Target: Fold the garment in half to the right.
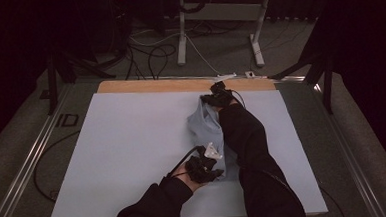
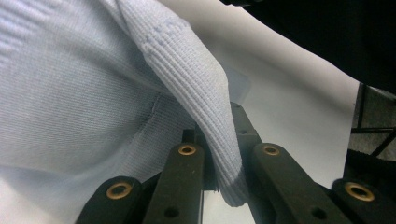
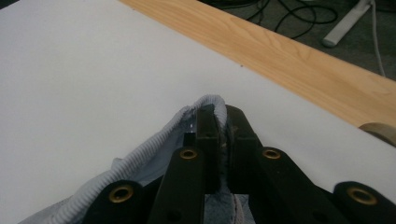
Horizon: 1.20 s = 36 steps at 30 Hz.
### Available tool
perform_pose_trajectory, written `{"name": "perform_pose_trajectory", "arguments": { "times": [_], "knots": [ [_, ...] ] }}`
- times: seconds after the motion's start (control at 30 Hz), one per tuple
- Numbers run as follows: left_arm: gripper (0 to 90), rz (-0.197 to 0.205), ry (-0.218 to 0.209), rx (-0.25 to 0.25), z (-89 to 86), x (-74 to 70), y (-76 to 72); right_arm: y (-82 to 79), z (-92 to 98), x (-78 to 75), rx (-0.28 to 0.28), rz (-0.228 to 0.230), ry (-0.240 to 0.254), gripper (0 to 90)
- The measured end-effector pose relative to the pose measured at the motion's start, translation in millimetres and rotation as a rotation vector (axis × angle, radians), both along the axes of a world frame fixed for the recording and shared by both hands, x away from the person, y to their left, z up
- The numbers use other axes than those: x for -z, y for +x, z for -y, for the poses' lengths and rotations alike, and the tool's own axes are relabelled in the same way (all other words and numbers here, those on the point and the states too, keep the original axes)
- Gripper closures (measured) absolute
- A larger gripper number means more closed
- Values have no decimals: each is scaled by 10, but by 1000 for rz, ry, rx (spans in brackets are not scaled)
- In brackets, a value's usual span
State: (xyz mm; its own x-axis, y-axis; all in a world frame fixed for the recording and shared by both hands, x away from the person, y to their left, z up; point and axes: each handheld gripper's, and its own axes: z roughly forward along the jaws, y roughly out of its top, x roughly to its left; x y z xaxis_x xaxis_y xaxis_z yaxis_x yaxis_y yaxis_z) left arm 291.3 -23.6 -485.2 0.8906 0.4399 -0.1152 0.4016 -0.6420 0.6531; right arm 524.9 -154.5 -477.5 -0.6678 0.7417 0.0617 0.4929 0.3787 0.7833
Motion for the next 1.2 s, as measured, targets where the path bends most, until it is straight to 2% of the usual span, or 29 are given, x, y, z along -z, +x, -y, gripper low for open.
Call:
{"name": "perform_pose_trajectory", "arguments": {
  "times": [0.13,0.27,0.4,0.43,0.5,0.53,0.57,0.7,0.73,0.8,0.83,0.93,0.97,1.0,1.07,1.1,1.2],
  "knots": [
    [868,-10,18,5,59,48,30,10,51,24,5,-17,13,818],
    [868,-15,28,8,100,79,47,12,113,27,10,-17,3,783],
    [867,-7,38,0,157,106,55,20,179,39,-2,-40,-1,668],
    [867,-12,36,-16,194,128,65,18,198,30,-5,-56,5,607],
    [867,-8,41,-17,209,134,69,8,218,14,4,-60,-12,551],
    [867,-10,39,-24,228,144,72,8,218,14,4,-60,-12,551],
    [867,-10,47,-24,241,151,78,-15,254,-22,6,-49,-32,511],
    [866,-7,57,-29,278,172,91,-44,353,-96,27,-48,-41,485],
    [866,-9,55,-31,287,173,93,-60,390,-131,31,-40,-48,478],
    [864,-8,29,-44,309,173,104,-115,494,-234,48,-31,-22,445],
    [862,-8,29,-44,309,173,104,-139,518,-262,48,-26,-14,440],
    [854,-22,-11,-57,333,157,116,-187,539,-301,47,-22,4,413],
    [804,-49,-41,-35,359,160,117,-236,540,-323,42,-17,13,393],
    [765,-49,-41,-35,359,160,117,-236,540,-323,42,-17,13,393],
    [749,-56,-49,-14,405,172,95,-273,528,-334,36,-19,17,363],
    [705,-56,-57,-3,424,180,82,-303,515,-349,28,-10,18,335],
    [678,-68,-60,21,464,197,57,-322,503,-365,28,-10,28,288]
  ]
}}
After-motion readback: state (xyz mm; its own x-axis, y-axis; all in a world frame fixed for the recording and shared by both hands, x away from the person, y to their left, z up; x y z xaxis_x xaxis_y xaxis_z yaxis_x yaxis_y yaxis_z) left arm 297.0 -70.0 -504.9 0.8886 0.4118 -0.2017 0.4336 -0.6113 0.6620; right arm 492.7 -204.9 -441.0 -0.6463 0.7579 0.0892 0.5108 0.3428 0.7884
